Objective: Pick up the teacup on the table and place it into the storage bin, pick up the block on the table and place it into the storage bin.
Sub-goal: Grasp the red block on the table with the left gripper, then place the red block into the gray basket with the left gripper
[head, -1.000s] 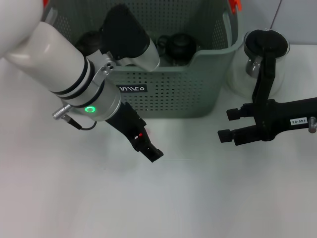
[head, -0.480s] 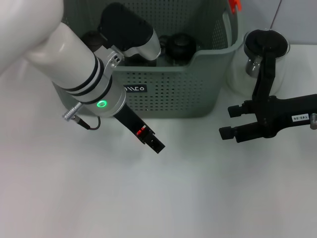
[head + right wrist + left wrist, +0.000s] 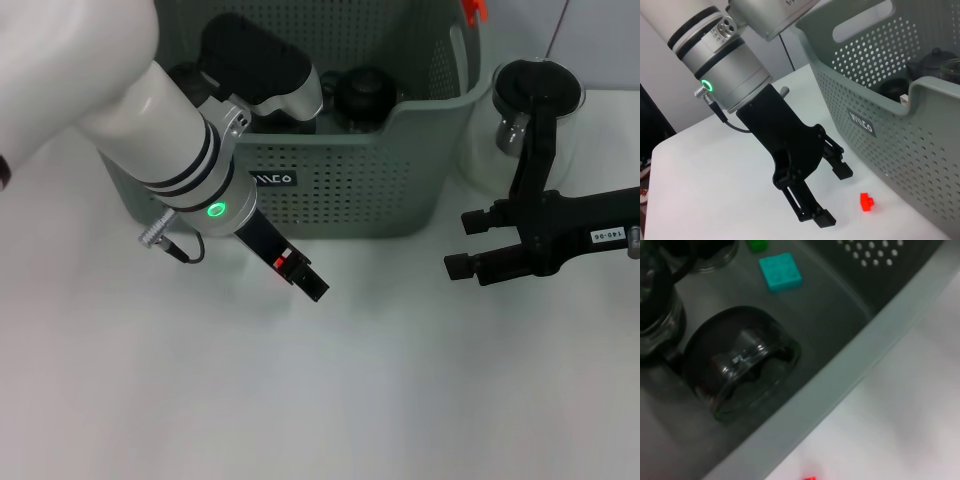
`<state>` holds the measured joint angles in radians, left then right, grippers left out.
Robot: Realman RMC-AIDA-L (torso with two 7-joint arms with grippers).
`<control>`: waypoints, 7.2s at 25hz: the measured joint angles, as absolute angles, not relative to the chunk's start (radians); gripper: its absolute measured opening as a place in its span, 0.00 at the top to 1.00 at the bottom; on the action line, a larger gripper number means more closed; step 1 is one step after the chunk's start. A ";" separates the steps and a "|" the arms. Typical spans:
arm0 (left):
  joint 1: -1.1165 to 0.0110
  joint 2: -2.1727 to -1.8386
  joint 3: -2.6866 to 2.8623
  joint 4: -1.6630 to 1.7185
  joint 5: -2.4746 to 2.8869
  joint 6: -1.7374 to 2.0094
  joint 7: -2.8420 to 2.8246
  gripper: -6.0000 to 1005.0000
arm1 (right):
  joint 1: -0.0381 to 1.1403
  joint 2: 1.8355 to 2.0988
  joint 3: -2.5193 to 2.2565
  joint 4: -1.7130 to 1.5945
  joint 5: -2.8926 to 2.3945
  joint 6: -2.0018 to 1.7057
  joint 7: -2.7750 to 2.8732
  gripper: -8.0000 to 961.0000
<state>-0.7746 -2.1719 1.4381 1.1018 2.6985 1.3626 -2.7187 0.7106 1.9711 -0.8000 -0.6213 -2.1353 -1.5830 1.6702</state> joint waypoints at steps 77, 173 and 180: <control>-0.912 -2.175 1.456 0.816 2.750 1.168 -2.917 0.35 | 0.723 1.978 -0.809 -0.647 -2.138 -1.589 1.654 0.04; -0.883 -2.173 1.493 0.939 2.768 1.274 -2.902 0.81 | 0.713 1.974 -0.802 -0.647 -2.132 -1.585 1.649 0.04; -0.779 -2.172 1.401 1.152 2.712 1.419 -2.824 0.81 | 0.713 1.970 -0.799 -0.647 -2.132 -1.581 1.649 0.04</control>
